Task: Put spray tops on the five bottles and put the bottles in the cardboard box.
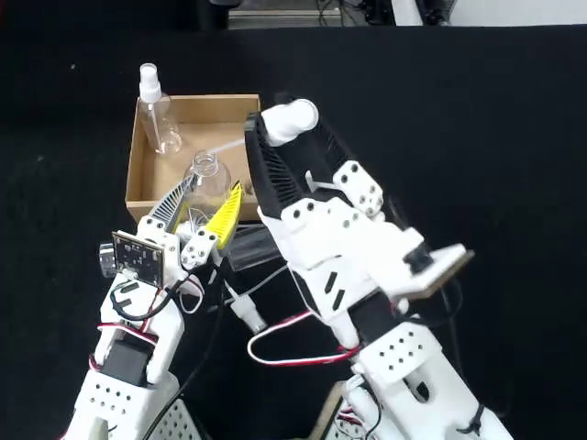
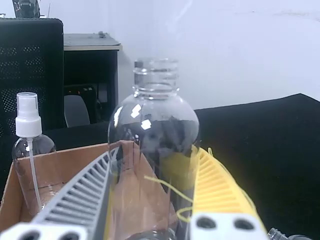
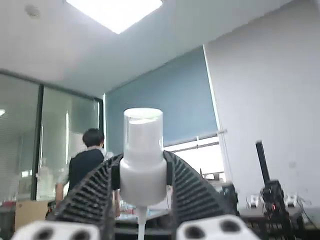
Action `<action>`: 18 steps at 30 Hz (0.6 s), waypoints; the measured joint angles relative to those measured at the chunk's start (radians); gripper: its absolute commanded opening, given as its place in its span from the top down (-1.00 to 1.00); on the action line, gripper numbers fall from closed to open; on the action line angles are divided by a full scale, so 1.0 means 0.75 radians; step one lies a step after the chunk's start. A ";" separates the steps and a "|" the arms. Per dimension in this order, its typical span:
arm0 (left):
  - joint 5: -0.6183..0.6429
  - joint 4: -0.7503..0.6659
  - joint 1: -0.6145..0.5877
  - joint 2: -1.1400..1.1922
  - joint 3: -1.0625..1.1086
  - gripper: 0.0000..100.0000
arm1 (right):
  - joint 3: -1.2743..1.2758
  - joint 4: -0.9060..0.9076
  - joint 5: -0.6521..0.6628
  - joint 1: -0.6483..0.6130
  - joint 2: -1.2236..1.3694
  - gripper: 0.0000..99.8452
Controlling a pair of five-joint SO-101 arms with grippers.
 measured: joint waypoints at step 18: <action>0.000 0.000 0.002 0.000 0.000 0.93 | -0.516 0.876 0.293 -0.098 0.205 0.98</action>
